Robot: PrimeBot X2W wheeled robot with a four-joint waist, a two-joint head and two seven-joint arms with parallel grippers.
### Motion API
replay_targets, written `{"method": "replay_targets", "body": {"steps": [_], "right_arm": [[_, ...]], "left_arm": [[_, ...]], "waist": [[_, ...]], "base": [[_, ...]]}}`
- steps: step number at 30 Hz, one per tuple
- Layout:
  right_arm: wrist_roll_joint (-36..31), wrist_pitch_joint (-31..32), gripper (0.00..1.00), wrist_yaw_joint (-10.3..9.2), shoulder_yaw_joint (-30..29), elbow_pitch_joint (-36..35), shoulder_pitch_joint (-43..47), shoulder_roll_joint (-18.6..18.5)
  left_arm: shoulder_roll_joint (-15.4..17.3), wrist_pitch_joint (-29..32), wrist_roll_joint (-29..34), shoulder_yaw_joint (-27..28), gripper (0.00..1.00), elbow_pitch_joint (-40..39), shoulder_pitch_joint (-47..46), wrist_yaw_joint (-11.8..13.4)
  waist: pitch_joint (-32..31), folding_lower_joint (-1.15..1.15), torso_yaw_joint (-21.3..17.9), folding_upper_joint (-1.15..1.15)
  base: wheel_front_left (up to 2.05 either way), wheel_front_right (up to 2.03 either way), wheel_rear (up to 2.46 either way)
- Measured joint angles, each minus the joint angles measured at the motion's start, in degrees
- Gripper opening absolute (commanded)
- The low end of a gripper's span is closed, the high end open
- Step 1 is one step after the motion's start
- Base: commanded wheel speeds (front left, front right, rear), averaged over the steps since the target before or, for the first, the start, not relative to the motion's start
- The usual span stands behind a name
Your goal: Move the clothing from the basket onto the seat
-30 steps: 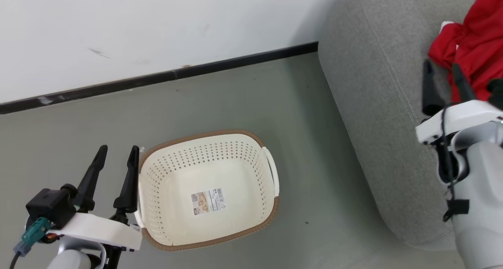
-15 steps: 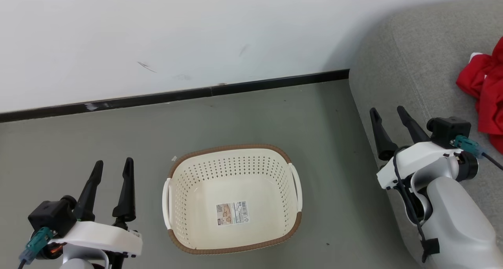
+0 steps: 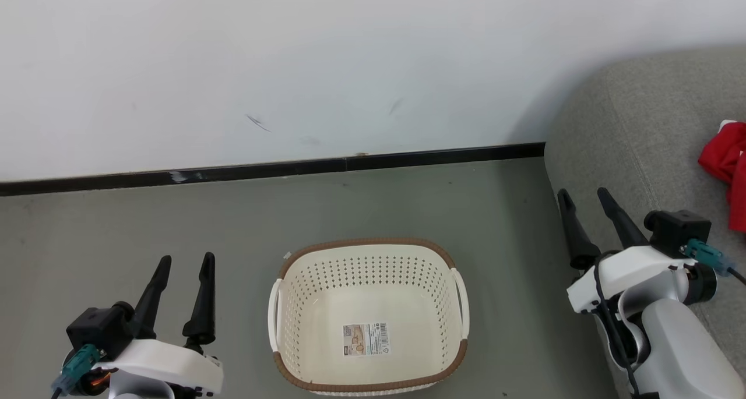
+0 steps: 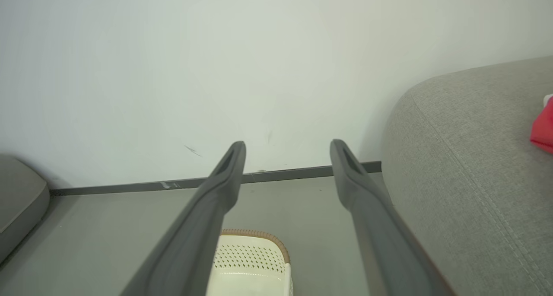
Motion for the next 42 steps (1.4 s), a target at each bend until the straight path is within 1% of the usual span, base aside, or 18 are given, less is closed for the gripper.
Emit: {"method": "replay_targets", "body": {"steps": [12, 18, 34, 36, 40, 42], "right_arm": [[-0.2, -0.1, 1.00, 0.00, 0.0, -2.6, 6.0, 0.5], [-0.2, -0.1, 1.00, 0.00, 0.5, -3.4, 7.7, 0.5], [-0.6, -0.1, 1.00, 0.00, 1.8, -5.8, 10.0, 0.8], [-0.6, -0.1, 1.00, 0.00, 1.9, -5.9, 10.0, 0.8], [-0.6, -0.1, 1.00, 0.00, 2.1, -6.2, 10.0, 0.8], [-0.6, -0.1, 1.00, 0.00, 2.1, -6.3, 10.1, 0.9]], "left_arm": [[-0.7, -0.1, 1.0, -0.5, 1.00, 2.7, 0.6, -1.2], [-1.0, -0.1, 1.2, -0.3, 1.00, 3.3, 0.7, -1.2], [-1.9, -0.1, 3.0, 1.3, 1.00, 4.3, 0.8, -1.3], [-2.1, -0.1, 3.1, 1.4, 1.00, 4.4, 0.8, -1.8], [-2.2, -0.1, 3.5, 1.5, 1.00, 4.5, 0.8, -1.8], [-2.2, -0.1, 3.5, 1.5, 1.00, 4.5, 0.8, -2.5]], "waist": [[-3.3, 0.00, 1.4, 0.00], [-4.1, 0.00, 1.6, 0.00], [-4.8, 0.00, 2.5, 0.00], [-4.9, 0.00, 2.7, 0.00], [-5.0, 0.00, 2.9, 0.00], [-5.1, 0.00, 2.9, 0.00]], "base": [[0.00, 0.00, 0.00], [0.00, 0.00, 0.00], [0.00, 0.00, 0.00], [0.00, 0.00, 0.00], [0.00, 0.00, 0.00], [0.00, 0.00, 0.00]]}}
